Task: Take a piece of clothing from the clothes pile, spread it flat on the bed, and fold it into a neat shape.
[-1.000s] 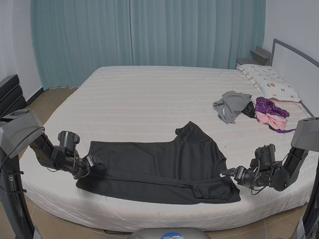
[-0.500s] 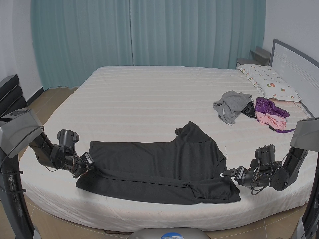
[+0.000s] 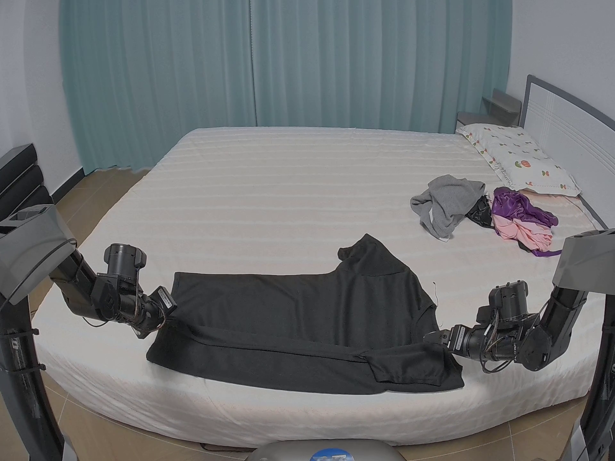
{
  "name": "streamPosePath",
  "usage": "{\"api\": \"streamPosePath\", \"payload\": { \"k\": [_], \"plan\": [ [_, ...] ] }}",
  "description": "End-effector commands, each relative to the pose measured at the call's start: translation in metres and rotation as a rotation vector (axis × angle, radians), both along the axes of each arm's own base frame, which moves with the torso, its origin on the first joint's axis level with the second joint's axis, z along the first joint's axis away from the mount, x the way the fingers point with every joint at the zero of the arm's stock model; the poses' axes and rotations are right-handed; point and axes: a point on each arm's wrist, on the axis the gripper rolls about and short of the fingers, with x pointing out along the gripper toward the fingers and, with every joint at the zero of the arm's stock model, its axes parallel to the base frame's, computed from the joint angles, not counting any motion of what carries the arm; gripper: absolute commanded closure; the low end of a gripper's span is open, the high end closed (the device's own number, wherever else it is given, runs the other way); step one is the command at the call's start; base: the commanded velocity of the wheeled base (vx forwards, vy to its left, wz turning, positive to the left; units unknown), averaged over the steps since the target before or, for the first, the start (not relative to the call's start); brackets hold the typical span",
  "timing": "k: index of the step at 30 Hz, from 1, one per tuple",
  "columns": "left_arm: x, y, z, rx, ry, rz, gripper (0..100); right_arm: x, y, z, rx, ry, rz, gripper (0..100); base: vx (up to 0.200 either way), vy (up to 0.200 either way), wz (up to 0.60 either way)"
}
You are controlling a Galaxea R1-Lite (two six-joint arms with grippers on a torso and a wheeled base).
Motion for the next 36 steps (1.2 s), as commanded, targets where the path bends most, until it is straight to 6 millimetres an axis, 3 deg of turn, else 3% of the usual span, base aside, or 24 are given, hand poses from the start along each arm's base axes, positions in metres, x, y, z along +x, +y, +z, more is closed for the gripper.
{"api": "streamPosePath", "payload": {
  "k": [1,10,11,28,36],
  "plan": [
    [0.001,0.0,0.001,0.0,-0.008,0.001,100,0.001,0.002,-0.014,-0.008,0.02,0.014,0,0.0,0.0,0.0],
    [0.004,0.002,0.002,-0.003,-0.014,0.009,100,0.006,0.006,-0.02,-0.002,0.012,0.061,0,0.0,0.0,0.0],
    [0.004,0.002,0.002,-0.003,-0.014,0.009,100,0.007,0.006,-0.02,-0.003,0.01,0.062,100,0.0,0.0,0.0],
    [0.004,0.004,0.002,-0.003,-0.015,0.015,100,0.006,-0.001,-0.011,-0.001,-0.029,0.043,100,0.0,0.0,0.0],
    [0.015,0.01,0.007,-0.05,-0.037,0.075,100,0.002,-0.006,-0.006,0.007,-0.069,0.031,100,0.0,0.0,0.0]
  ]
}}
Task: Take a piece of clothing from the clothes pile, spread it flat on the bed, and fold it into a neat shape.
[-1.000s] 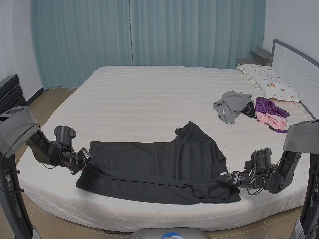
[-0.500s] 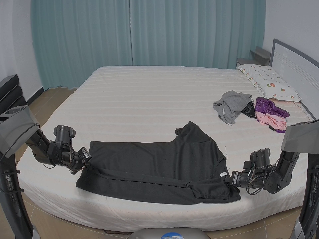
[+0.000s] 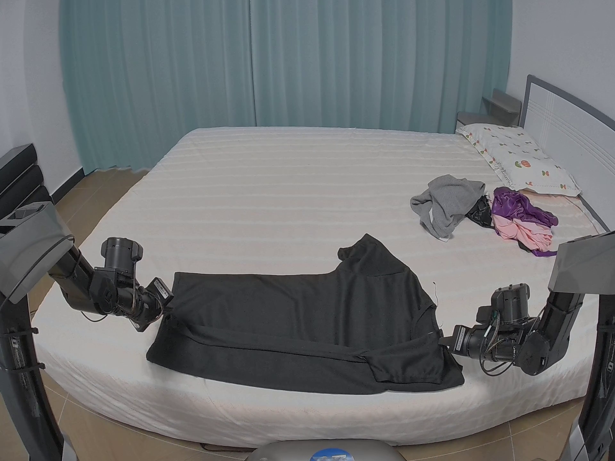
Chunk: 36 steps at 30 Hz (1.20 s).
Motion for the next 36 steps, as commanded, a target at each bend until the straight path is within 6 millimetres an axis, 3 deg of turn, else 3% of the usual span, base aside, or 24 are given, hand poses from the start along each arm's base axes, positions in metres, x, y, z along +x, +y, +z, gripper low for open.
{"api": "streamPosePath", "payload": {
  "k": [1,12,13,22,27,36],
  "plan": [
    [0.006,0.003,0.0,-0.014,-0.01,0.022,100,-0.001,-0.001,0.0,0.0,0.0,-0.003,100,0.0,0.0,0.0],
    [0.007,0.012,-0.005,-0.015,0.006,0.039,100,-0.002,-0.001,-0.001,-0.001,0.006,-0.002,100,0.0,0.0,0.0],
    [0.007,0.013,-0.003,-0.016,0.001,0.039,0,-0.002,0.0,-0.001,-0.001,0.006,-0.001,100,0.0,0.0,0.0],
    [0.006,0.011,-0.002,-0.03,0.001,0.025,0,-0.003,0.0,-0.001,0.0,0.008,0.0,100,0.0,0.0,0.0],
    [0.009,-0.01,-0.004,-0.015,0.0,-0.022,0,-0.002,0.001,-0.001,0.001,0.005,0.003,100,0.0,0.0,0.0],
    [0.016,-0.029,-0.026,0.098,0.038,0.004,0,-0.003,0.001,-0.002,-0.001,0.011,0.004,100,0.0,0.0,0.0]
  ]
}}
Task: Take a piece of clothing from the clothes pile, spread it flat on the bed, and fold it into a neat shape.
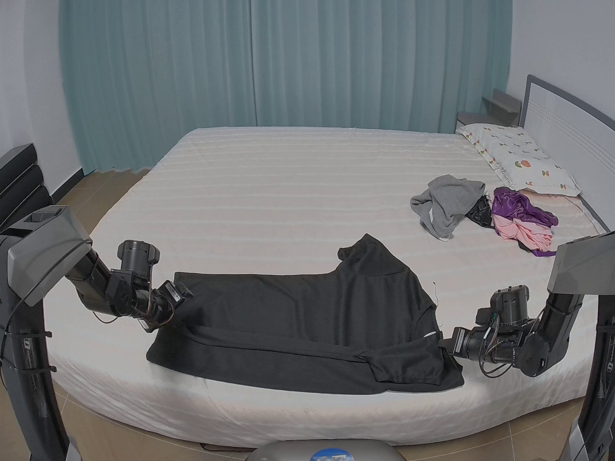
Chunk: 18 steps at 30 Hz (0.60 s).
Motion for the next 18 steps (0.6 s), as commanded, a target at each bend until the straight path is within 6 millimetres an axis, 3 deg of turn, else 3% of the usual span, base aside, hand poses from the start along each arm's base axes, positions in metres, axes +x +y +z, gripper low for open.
{"api": "streamPosePath", "payload": {
  "k": [1,6,7,18],
  "plan": [
    [0.002,-0.01,-0.013,0.016,0.029,-0.016,0,0.0,0.0,0.0,-0.003,0.0,0.001,100,0.0,0.0,0.0],
    [0.003,-0.013,-0.012,0.017,0.023,-0.023,0,0.0,0.0,-0.001,-0.003,0.002,0.001,100,0.0,0.0,0.0],
    [0.003,-0.014,-0.012,0.016,0.023,-0.025,100,0.0,0.0,-0.001,-0.003,0.002,0.001,100,0.0,0.0,0.0],
    [0.0,0.0,-0.003,0.028,0.025,0.028,100,0.0,-0.002,0.005,-0.001,-0.015,-0.006,100,0.0,0.0,0.0]
  ]
}}
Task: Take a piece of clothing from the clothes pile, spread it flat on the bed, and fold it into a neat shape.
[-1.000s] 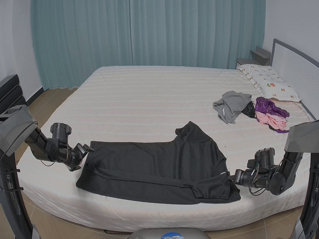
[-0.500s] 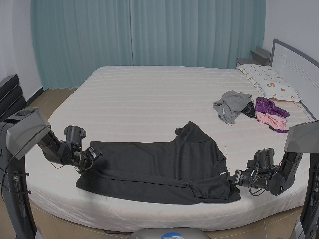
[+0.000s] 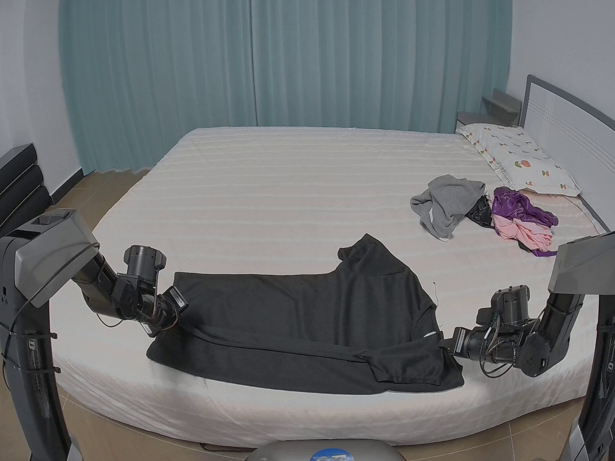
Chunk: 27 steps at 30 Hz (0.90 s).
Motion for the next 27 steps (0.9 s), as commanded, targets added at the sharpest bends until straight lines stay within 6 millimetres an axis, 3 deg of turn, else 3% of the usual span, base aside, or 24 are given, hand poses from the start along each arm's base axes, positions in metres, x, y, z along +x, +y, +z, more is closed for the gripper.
{"api": "streamPosePath", "payload": {
  "k": [1,6,18,27],
  "plan": [
    [-0.002,0.008,0.012,0.003,-0.014,0.032,100,0.0,-0.001,0.007,0.005,-0.02,-0.005,100,0.0,0.0,0.0],
    [-0.009,0.014,0.033,-0.012,-0.026,0.064,100,-0.007,-0.002,0.017,0.012,-0.05,-0.006,100,0.0,0.0,0.0],
    [-0.033,0.016,0.052,-0.007,-0.026,0.055,100,-0.034,-0.008,0.022,0.021,-0.121,-0.006,100,0.0,0.0,0.0],
    [-0.051,0.021,0.064,-0.009,-0.031,0.055,100,-0.042,-0.01,0.035,0.046,-0.208,-0.01,100,0.0,0.0,0.0]
  ]
}}
